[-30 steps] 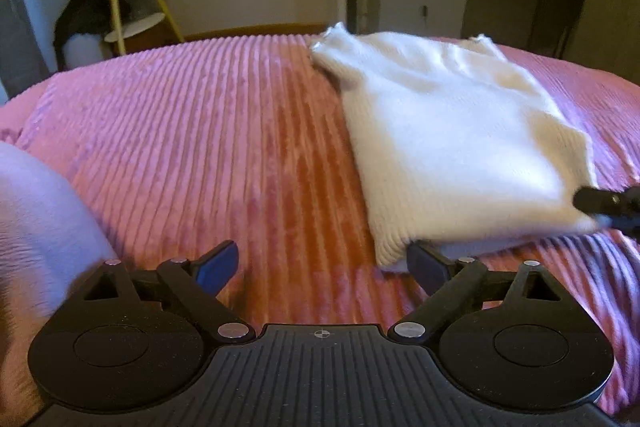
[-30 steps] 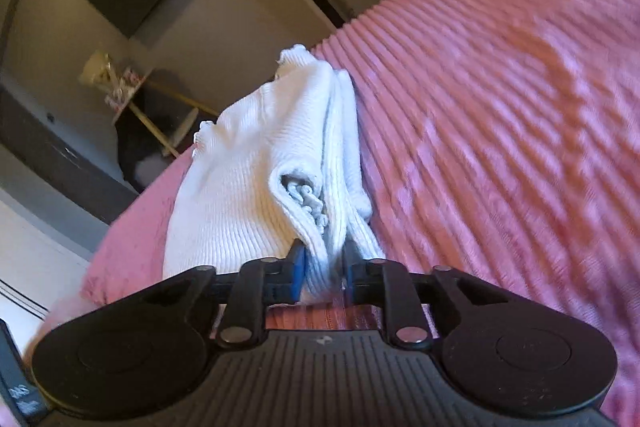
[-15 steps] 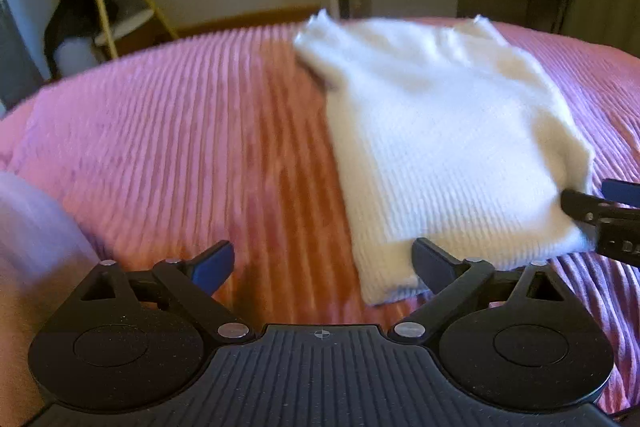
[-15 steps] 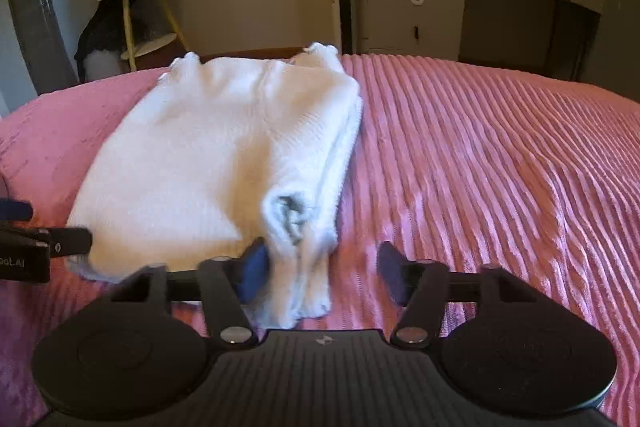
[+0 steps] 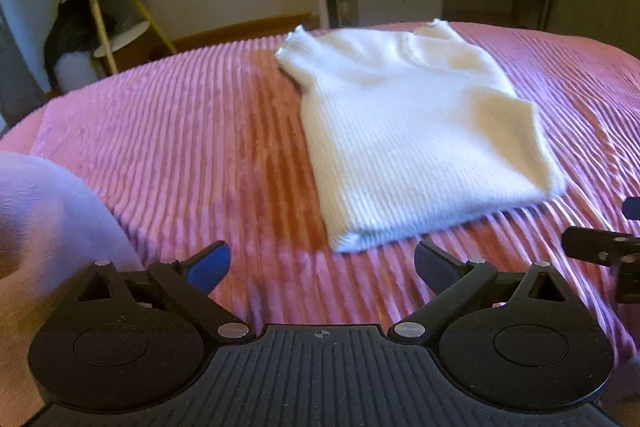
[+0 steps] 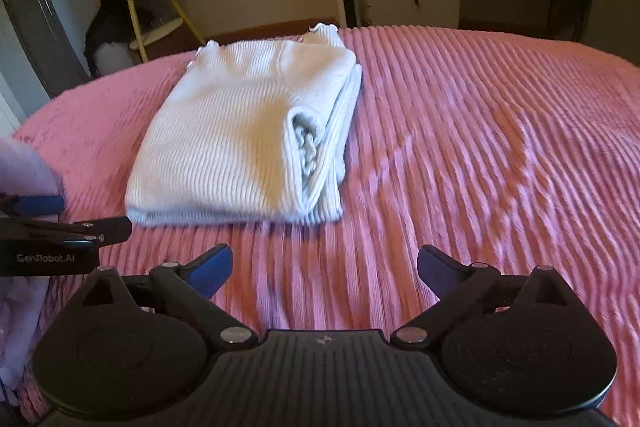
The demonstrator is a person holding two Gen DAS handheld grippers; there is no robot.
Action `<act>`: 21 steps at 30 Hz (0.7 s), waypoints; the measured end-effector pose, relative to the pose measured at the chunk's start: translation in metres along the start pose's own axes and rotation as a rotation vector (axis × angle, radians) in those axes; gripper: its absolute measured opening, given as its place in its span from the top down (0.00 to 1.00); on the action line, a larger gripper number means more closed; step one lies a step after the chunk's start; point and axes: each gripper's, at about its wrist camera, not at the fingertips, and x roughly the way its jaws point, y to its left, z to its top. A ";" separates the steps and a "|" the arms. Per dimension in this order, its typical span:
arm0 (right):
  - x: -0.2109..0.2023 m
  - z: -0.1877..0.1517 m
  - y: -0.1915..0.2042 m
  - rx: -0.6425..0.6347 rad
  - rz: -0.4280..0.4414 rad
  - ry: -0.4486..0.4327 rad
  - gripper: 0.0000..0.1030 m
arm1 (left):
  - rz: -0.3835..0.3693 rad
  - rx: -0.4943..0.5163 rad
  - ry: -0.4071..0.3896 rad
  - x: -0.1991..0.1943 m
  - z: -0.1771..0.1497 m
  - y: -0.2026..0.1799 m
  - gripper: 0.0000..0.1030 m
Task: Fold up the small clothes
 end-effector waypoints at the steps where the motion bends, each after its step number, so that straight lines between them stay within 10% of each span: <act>1: -0.002 0.000 0.001 -0.005 -0.014 0.008 0.04 | -0.001 0.009 -0.004 -0.005 -0.001 0.000 0.02; 21: -0.009 0.006 0.033 -0.087 -0.125 0.054 0.04 | -0.020 0.032 0.012 -0.021 0.004 0.003 0.01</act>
